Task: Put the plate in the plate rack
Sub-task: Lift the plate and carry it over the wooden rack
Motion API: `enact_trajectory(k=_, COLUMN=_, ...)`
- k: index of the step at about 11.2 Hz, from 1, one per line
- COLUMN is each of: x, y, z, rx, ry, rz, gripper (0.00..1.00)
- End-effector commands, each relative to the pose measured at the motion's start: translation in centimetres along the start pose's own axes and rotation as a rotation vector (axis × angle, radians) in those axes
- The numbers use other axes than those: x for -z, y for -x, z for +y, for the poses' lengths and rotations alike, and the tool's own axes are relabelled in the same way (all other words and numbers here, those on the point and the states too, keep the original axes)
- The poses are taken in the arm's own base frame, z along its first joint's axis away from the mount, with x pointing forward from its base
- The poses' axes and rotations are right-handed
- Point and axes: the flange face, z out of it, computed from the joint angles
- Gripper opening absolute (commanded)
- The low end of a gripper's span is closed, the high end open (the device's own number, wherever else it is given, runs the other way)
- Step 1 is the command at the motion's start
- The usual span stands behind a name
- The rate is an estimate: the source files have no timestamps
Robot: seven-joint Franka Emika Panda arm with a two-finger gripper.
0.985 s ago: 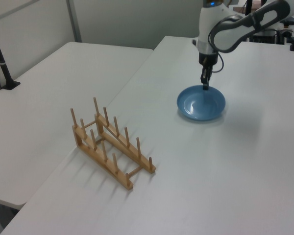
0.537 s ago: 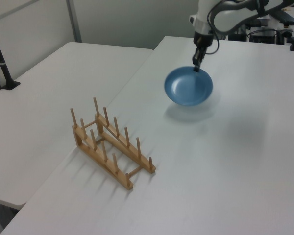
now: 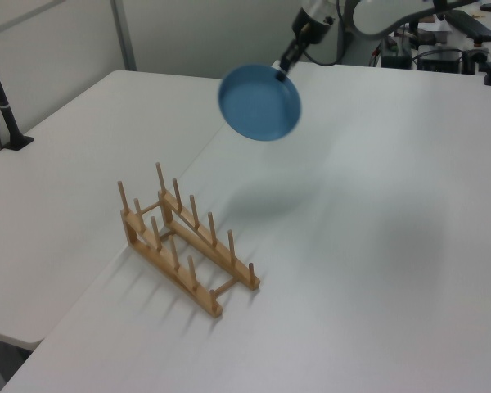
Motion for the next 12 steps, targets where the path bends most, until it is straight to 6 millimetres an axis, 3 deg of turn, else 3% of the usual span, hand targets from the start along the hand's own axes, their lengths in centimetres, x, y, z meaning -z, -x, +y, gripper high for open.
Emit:
enact_trajectory(k=1, x=1.6, y=-2.1, z=-7.6, rx=0.136, ry=0.070, rz=0.278, gripper=0.00)
enact_trajectory(k=5, x=1.2, y=-3.8, z=-13.8, rx=0.229, ry=0.157, rz=0.476, gripper=0.00)
enact_trajectory(k=9, x=2.0, y=-4.4, z=-21.5, rx=0.337, ry=0.186, rz=0.657, gripper=0.00)
enact_trajectory(k=12, x=-2.3, y=-3.8, z=-25.0, rx=0.413, ry=0.238, rz=0.738, gripper=0.00)
